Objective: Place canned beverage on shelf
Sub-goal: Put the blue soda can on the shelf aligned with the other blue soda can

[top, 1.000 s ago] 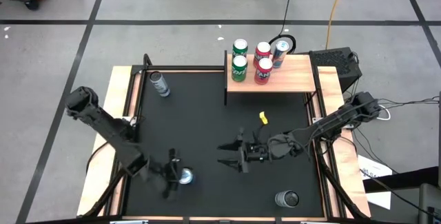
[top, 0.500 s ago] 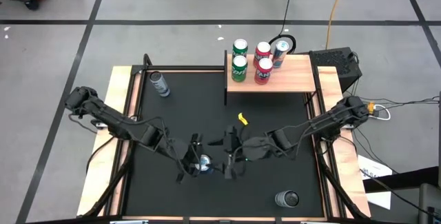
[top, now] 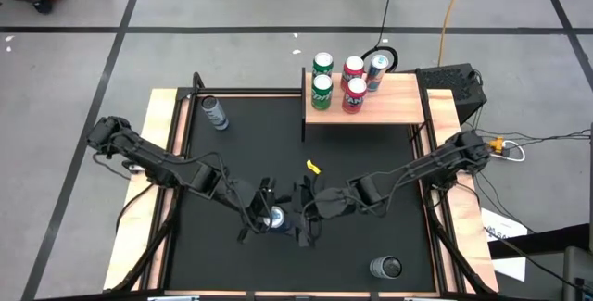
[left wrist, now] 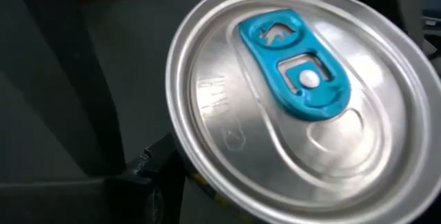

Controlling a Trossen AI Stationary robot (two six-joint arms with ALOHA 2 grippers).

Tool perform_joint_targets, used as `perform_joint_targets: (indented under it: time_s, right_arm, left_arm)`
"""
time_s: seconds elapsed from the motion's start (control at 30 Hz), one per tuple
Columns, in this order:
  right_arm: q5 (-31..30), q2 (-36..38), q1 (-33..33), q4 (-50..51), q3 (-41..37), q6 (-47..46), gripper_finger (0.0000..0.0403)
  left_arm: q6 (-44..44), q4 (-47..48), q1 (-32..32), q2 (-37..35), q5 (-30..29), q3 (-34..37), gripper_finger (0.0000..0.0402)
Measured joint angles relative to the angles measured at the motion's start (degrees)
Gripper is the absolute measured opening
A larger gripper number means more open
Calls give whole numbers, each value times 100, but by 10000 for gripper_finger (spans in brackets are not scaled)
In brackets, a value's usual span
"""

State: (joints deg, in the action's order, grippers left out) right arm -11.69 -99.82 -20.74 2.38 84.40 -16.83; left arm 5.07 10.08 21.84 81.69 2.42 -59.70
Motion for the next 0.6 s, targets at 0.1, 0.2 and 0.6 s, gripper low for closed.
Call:
perform_joint_targets:
  time_s: [0.1,0.2,0.6]
  right_arm:
    - [38,-36,27,3,0,91,353]
    - [108,-36,64,-19,0,132,353]
    - [296,-62,97,-399,0,319,335]
  left_arm:
    - [14,54,-40,0,15,4,219]
    - [18,36,-67,0,38,4,219]
    - [6,-205,-104,-2,0,0,219]
